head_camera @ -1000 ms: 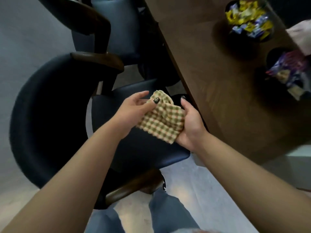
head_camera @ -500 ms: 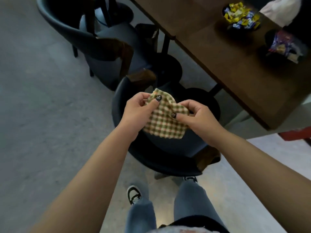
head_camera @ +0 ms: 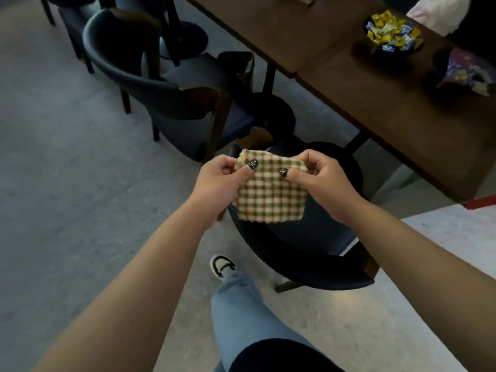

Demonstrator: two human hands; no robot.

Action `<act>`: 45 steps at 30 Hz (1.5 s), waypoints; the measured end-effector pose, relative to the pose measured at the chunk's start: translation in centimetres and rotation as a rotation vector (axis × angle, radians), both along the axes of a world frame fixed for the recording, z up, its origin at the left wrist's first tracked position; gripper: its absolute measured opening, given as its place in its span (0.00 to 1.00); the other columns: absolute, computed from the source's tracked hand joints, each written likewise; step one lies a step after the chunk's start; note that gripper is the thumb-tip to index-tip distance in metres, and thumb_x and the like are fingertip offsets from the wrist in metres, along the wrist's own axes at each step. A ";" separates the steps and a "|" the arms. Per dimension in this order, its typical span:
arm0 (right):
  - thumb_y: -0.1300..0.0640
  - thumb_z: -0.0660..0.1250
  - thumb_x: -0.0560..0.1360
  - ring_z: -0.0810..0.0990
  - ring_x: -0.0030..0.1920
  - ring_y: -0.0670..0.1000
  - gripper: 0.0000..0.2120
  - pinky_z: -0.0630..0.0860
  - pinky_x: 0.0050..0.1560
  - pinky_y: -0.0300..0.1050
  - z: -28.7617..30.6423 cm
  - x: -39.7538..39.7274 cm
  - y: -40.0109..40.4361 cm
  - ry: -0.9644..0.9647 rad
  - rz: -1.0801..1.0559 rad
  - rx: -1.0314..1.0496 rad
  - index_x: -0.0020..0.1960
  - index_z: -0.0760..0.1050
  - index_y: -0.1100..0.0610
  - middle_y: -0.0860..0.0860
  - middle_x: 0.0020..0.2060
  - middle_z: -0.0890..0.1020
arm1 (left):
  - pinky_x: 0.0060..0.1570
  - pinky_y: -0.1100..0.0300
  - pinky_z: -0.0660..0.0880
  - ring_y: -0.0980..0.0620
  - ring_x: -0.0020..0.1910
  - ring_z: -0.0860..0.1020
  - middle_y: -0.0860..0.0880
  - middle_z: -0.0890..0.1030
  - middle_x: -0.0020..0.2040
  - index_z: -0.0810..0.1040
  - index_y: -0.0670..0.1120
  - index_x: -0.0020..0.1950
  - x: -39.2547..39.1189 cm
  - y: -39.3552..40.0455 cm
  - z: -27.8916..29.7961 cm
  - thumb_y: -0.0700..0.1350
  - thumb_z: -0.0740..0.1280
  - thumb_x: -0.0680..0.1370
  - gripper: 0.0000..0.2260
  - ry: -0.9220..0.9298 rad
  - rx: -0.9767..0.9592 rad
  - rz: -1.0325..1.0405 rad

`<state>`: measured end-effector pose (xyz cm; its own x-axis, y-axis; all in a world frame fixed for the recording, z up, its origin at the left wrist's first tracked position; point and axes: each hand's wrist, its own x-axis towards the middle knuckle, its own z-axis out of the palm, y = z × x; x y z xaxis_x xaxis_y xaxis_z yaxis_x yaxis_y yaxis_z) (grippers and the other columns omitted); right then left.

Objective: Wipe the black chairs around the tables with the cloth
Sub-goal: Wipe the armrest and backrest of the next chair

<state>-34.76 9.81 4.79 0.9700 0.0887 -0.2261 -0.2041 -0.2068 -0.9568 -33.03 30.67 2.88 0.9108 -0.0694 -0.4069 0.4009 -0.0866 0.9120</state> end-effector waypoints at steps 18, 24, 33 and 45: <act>0.55 0.67 0.76 0.81 0.42 0.48 0.05 0.79 0.45 0.48 2.8 18.7 11.3 -0.039 0.083 -0.297 0.41 0.78 0.53 0.50 0.40 0.82 | 0.49 0.56 0.78 0.56 0.49 0.83 0.53 0.85 0.49 0.72 0.62 0.62 22.3 12.5 3.6 0.48 0.73 0.75 0.19 -0.037 0.009 -0.269; 0.58 0.68 0.76 0.80 0.47 0.43 0.06 0.77 0.48 0.40 5.1 22.1 15.7 -0.126 -0.094 -0.255 0.40 0.77 0.52 0.46 0.46 0.82 | 0.44 0.67 0.78 0.59 0.51 0.82 0.57 0.84 0.51 0.82 0.62 0.51 26.1 15.8 6.1 0.47 0.71 0.76 0.10 -0.118 -0.002 -0.485; 0.57 0.72 0.72 0.70 0.67 0.47 0.04 0.65 0.68 0.39 8.2 25.3 24.4 -0.609 0.022 -0.712 0.42 0.80 0.58 0.49 0.56 0.81 | 0.53 0.52 0.79 0.50 0.50 0.83 0.49 0.86 0.48 0.84 0.50 0.49 33.3 22.9 7.7 0.47 0.68 0.78 0.06 -0.104 -0.087 -0.555; 0.60 0.73 0.69 0.75 0.42 0.49 0.09 0.71 0.45 0.43 11.9 28.6 30.6 -0.628 -0.152 -0.615 0.33 0.75 0.59 0.46 0.38 0.80 | 0.55 0.48 0.76 0.47 0.47 0.82 0.41 0.85 0.49 0.83 0.40 0.49 41.5 24.8 9.7 0.44 0.65 0.80 0.09 -0.064 -0.137 -0.837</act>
